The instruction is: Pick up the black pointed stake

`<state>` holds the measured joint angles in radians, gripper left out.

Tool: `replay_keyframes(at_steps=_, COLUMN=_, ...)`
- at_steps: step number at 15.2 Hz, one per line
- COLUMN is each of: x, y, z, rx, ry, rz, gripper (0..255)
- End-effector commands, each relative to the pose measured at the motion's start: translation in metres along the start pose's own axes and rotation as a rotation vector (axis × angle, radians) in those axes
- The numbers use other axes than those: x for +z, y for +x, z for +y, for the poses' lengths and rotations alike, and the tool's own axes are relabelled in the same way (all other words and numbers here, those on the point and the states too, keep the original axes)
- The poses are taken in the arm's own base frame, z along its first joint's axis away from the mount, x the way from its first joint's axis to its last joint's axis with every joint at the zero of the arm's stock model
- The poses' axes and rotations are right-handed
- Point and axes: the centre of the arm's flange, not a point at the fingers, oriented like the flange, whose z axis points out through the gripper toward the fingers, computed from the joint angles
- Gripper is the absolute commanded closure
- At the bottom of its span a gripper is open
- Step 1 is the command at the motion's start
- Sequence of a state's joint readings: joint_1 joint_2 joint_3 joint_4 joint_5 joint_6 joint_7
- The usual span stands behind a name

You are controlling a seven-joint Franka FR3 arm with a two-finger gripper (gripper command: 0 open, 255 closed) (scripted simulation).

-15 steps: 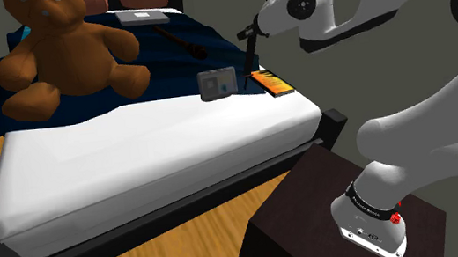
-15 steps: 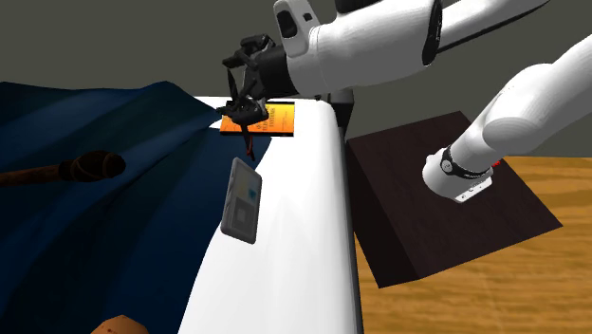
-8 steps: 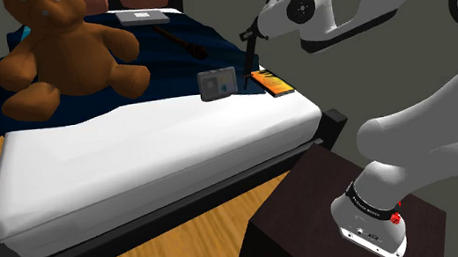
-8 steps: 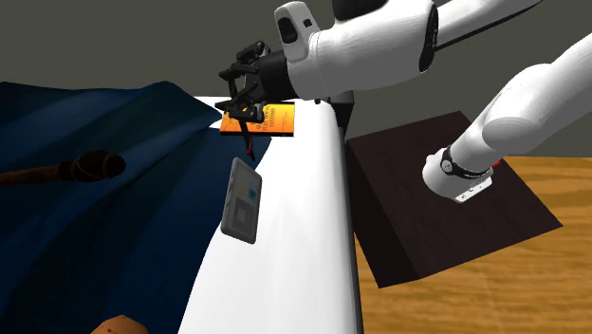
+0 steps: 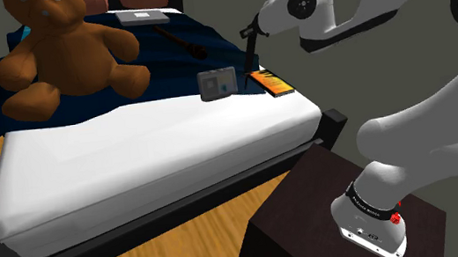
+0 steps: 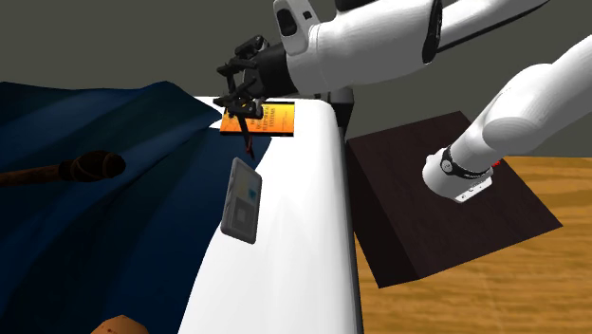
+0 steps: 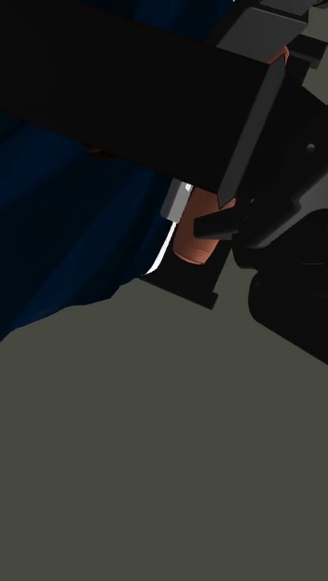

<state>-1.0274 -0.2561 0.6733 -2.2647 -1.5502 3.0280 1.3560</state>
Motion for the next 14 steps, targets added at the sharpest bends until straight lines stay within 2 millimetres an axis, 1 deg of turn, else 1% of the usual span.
replay_keyframes(at_steps=1, x=-0.005, y=0.008, z=0.004, rx=0.0, ry=0.0, rz=0.0, gripper=255)
replay_keyframes(at_steps=12, x=-0.031, y=0.055, z=0.026, rx=0.0, ry=0.0, rz=0.0, gripper=255)
replay_keyframes(at_steps=14, x=-0.032, y=0.056, z=0.026, rx=0.0, ry=0.0, rz=0.0, gripper=255)
